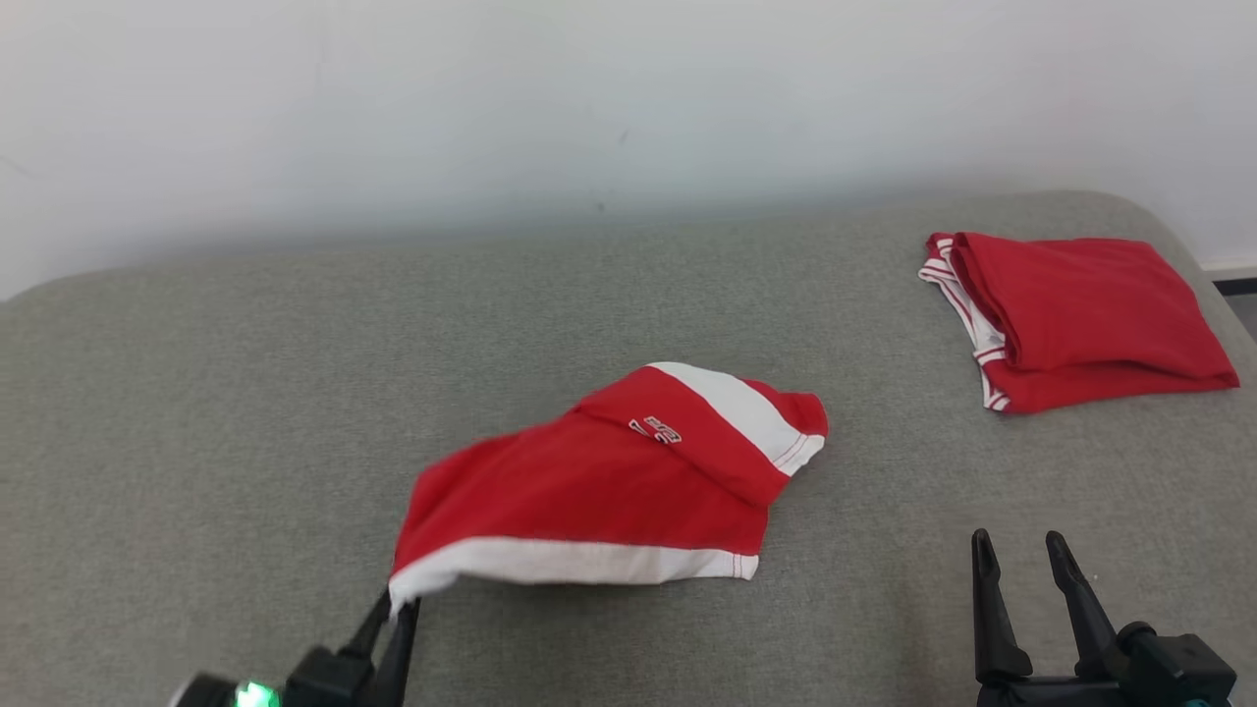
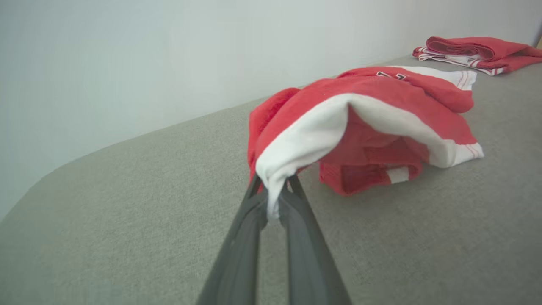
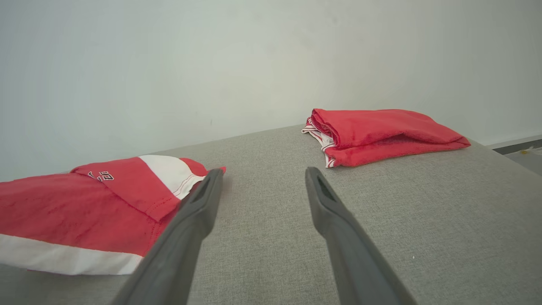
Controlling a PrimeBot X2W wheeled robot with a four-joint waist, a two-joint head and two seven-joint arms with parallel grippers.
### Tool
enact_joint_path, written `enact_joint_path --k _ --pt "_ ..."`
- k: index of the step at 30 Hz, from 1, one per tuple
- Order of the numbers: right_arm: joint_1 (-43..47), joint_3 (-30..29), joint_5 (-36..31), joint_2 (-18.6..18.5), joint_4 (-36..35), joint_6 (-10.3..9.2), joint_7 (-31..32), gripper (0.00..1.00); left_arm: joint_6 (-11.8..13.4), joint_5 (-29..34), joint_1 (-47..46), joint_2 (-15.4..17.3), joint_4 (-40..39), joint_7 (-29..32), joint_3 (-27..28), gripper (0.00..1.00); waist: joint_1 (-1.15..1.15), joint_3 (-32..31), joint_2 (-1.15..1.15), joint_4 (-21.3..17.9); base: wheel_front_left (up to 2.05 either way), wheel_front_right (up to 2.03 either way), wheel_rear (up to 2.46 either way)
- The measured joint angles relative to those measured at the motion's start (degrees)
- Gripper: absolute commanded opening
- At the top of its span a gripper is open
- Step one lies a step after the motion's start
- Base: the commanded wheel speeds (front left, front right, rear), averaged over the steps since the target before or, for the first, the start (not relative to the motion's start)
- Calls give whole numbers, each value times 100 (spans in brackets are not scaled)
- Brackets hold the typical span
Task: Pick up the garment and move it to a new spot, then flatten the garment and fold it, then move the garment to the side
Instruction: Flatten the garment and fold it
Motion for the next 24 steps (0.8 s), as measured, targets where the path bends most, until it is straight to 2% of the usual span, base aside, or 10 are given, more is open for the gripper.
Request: enact_joint_path --k 3,5,6,11,14,19,24 --pt "14 18 -1 2 20 0 1 100 1 -193 330 -63 59 92 11 0 0 -46 0 72 0 0 0" --pt "19 12 -2 -1 26 0 1 100 -24 -344 510 -170 120 94 -2 94 0 -78 0 104 0 0 0" --pt "23 9 -2 -5 27 0 1 100 -24 -390 572 -225 124 68 -7 100 0 -90 0 119 0 0 0" --pt "89 -77 -4 -34 16 0 0 100 -18 -555 730 -481 -148 -135 44 100 0 -138 0 225 0 0 0" --pt "107 -110 -20 -32 4 0 0 100 21 -563 786 -514 -446 -192 121 100 0 -169 0 304 0 0 0" --pt "131 -94 -27 -27 10 0 0 100 108 -557 841 -513 -1084 -220 542 100 0 -250 0 412 0 0 0" --pt "131 -63 -29 -31 7 0 0 100 174 -546 960 -522 -1337 -222 1009 100 0 -296 0 394 0 0 0"
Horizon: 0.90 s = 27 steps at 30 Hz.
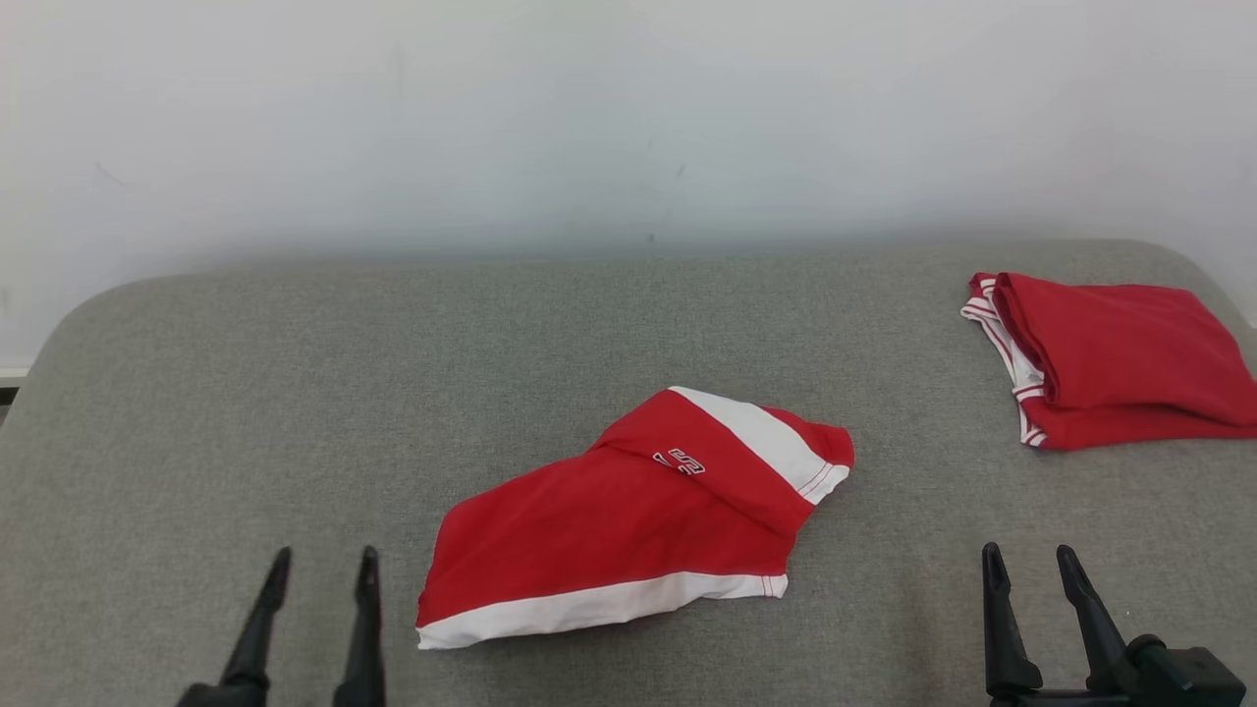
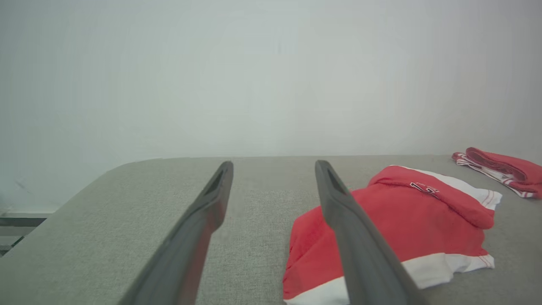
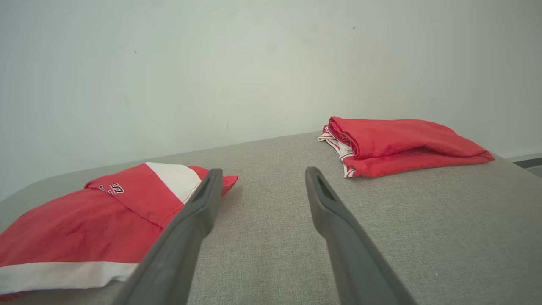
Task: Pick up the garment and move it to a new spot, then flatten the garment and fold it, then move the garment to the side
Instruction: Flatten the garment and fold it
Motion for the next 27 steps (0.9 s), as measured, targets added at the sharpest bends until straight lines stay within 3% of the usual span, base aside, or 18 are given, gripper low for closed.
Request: enact_joint_path --k 7,12,17,27 --pt "106 -12 0 -60 -20 0 0 100 -4 18 204 -66 -172 0 581 100 0 -56 0 -39 0 0 0" --pt "195 4 0 -121 -12 0 0 100 -157 11 355 -164 -146 0 843 100 0 -51 0 -14 0 0 0" --pt "197 33 2 -152 -2 0 1 100 -407 -11 437 -282 -23 0 944 100 0 -49 0 3 0 0 0" --pt "116 270 66 -231 82 0 133 100 -601 110 328 -466 166 0 1009 100 0 -47 0 106 0 0 0"
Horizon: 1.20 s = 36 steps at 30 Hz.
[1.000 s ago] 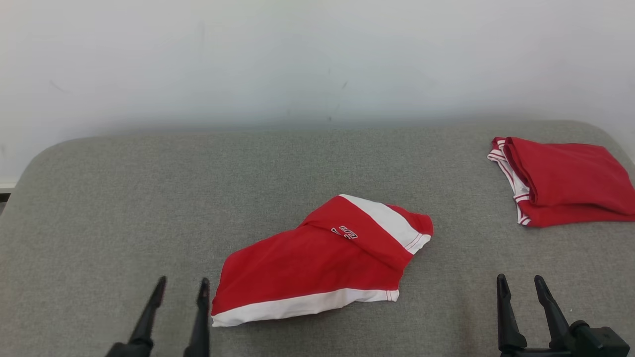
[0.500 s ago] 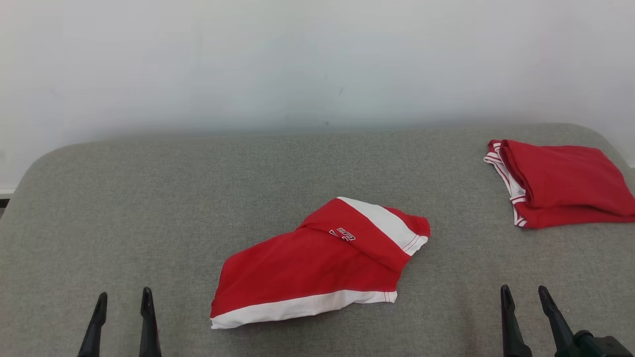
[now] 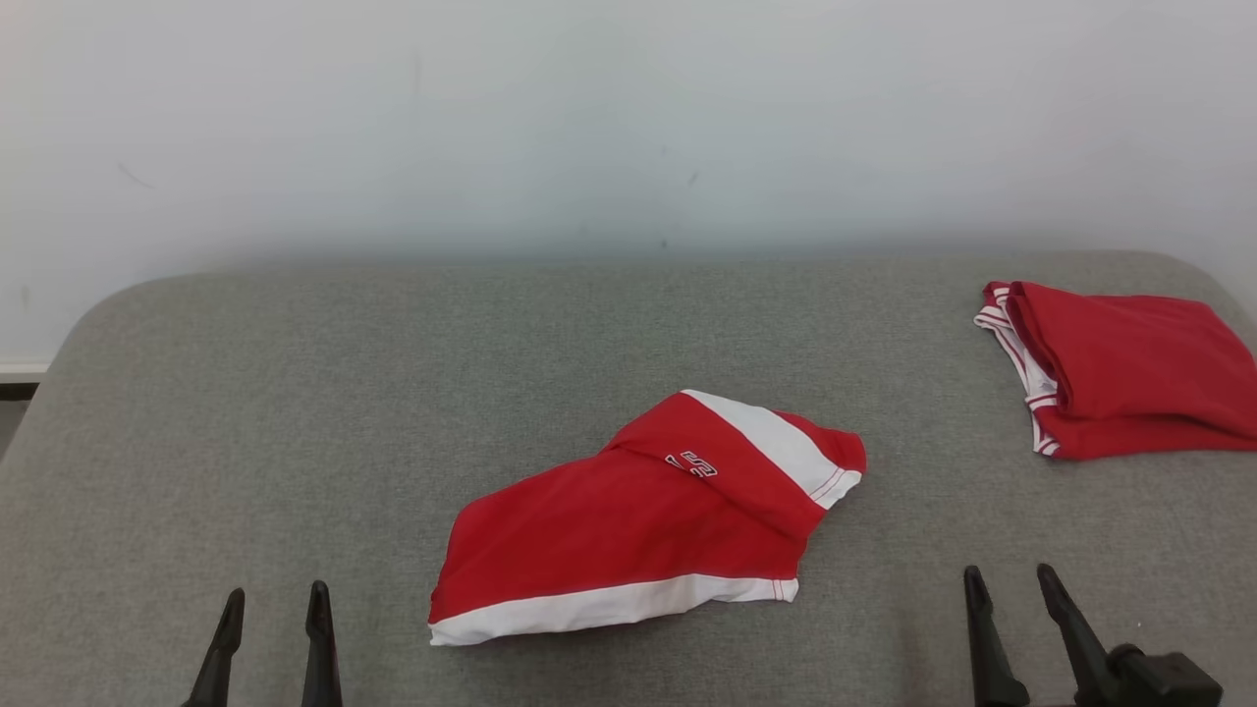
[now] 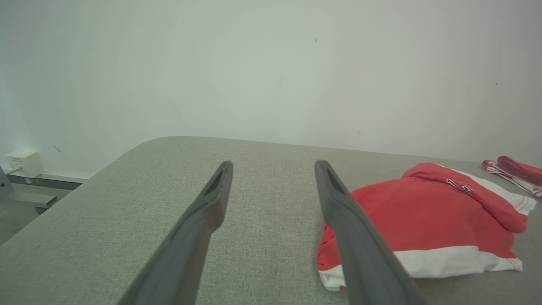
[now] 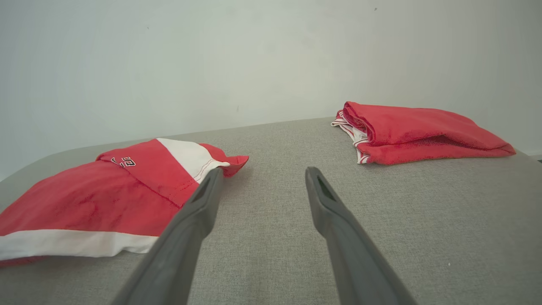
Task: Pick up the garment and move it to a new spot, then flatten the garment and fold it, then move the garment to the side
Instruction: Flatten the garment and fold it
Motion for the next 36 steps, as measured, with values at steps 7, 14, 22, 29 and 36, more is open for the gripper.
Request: enact_joint_path --k 7,14,22,29,36 --pt "-409 439 48 -88 408 0 174 100 -62 102 -137 -107 88 0 -55 100 0 33 0 193 0 0 0" --pt "-805 719 80 -82 1078 0 263 100 -107 152 -219 -157 151 -1 -74 100 0 68 0 425 0 0 0" --pt "-1331 988 107 0 2243 0 220 100 -158 216 -366 -193 241 -1 -87 100 0 171 0 736 0 0 0" --pt "-1738 1028 257 37 3305 0 74 100 -196 249 -526 -227 334 -1 -192 100 0 272 0 1010 0 0 0" --pt "-2080 1135 480 104 3923 0 -105 21 -210 259 -573 -242 377 0 -177 100 0 349 0 1165 0 0 0"
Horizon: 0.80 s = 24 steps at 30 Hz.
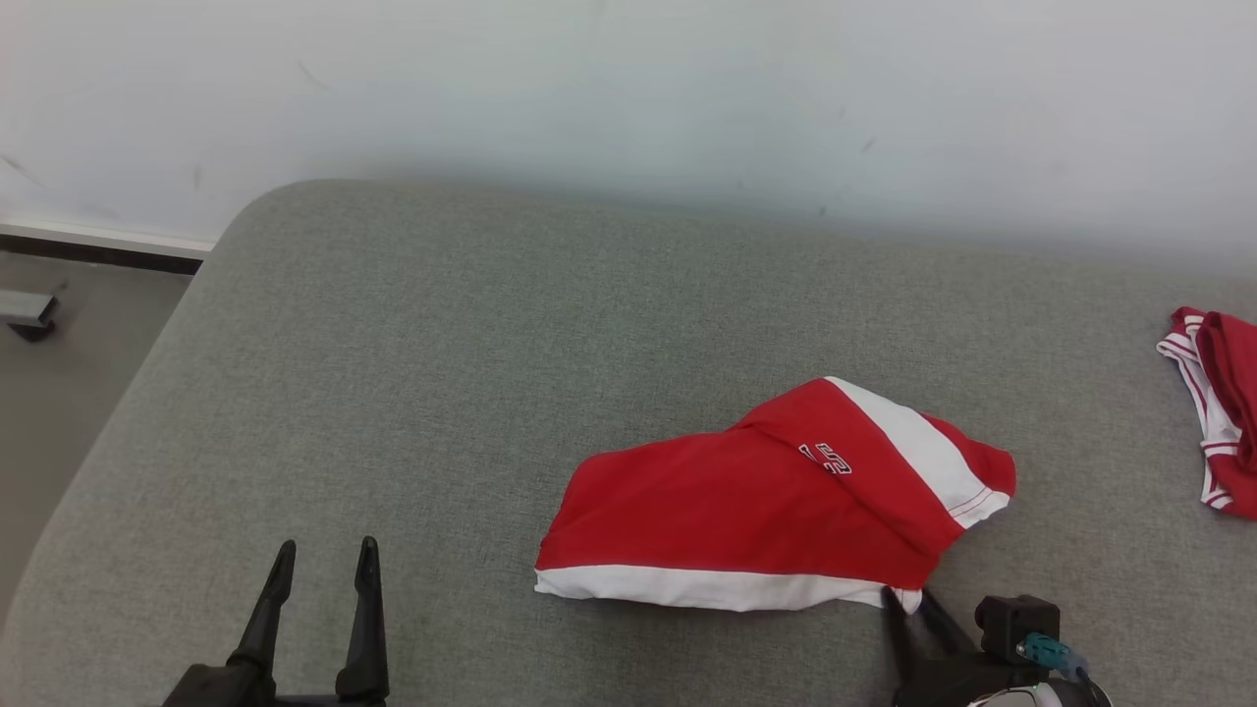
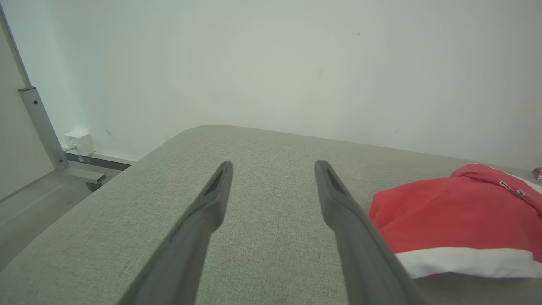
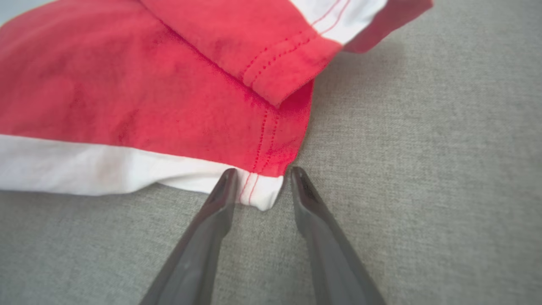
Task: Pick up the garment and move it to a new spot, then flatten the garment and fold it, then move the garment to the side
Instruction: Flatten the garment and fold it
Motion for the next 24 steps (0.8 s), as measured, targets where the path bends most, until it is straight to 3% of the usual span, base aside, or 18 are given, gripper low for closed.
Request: enact_joint_path --k 1,7,19,24 --pt "-40 3 47 2 64 0 -5 0 -1 0 0 -2 4 -1 13 100 0 5 0 -2 0 0 0" --pt "-109 118 224 12 135 0 -42 0 -4 20 24 -3 79 -1 76 100 0 -25 0 -131 0 0 0" --pt "1162 -167 279 -598 -1580 0 -37 0 -31 11 130 -34 215 -1 41 100 0 -147 0 -638 0 0 0" --pt "1604 -342 264 -598 -2085 0 74 0 -32 9 135 -43 254 -1 36 100 0 -157 0 -871 0 0 0"
